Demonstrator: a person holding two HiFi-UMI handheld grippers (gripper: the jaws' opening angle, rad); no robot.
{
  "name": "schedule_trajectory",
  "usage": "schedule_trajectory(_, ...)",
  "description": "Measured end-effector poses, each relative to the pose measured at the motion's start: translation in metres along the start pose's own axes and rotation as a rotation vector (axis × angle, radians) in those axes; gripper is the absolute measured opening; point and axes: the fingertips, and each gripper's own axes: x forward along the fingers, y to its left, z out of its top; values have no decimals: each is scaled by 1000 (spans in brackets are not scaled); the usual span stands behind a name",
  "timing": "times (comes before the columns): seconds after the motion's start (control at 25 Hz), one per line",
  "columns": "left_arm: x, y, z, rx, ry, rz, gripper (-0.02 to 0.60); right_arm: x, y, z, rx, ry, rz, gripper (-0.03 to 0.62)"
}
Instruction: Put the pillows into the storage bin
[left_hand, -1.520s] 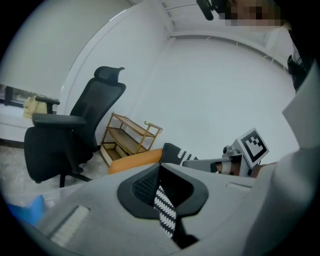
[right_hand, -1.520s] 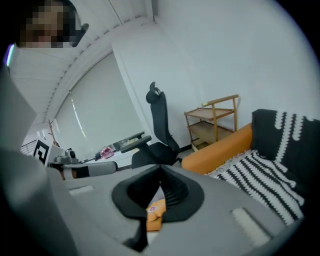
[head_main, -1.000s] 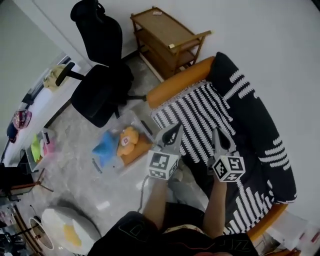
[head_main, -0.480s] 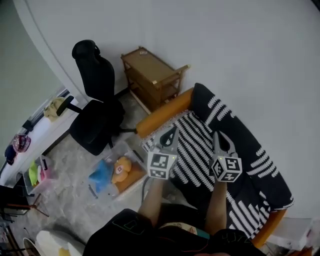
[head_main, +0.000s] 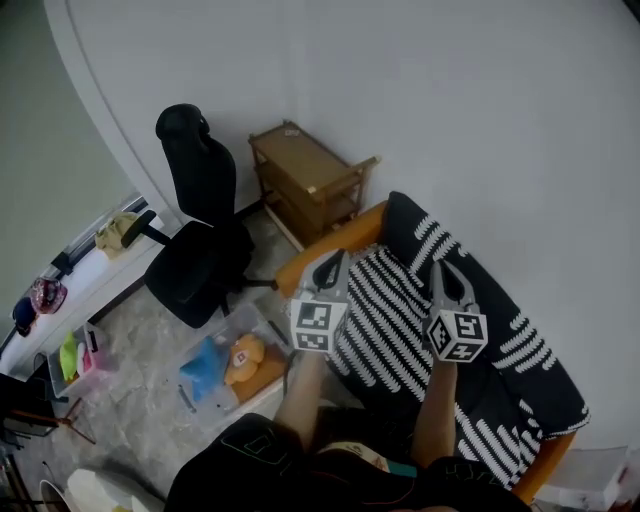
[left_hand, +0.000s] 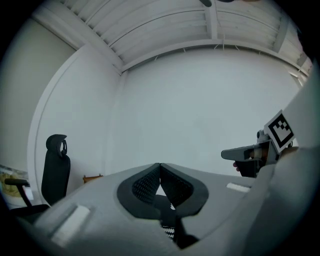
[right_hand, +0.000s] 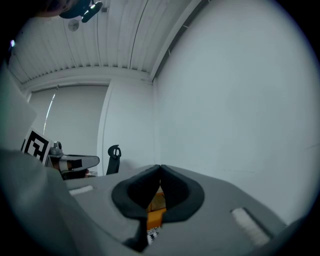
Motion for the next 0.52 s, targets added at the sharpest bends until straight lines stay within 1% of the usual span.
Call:
schedule_trajectory(0.28,7,-1,4,1,0,-3,9,4,-4,8,-6,-12,-3,3)
schedule_trajectory(0.4,7,0,-2,-1,18,1,9,4,-5,10,-9,-14,-3,3)
schedule_trajectory(0.52,8,-1,1,3,8,-4,9,5,-5,10,-9,-16,-2,3)
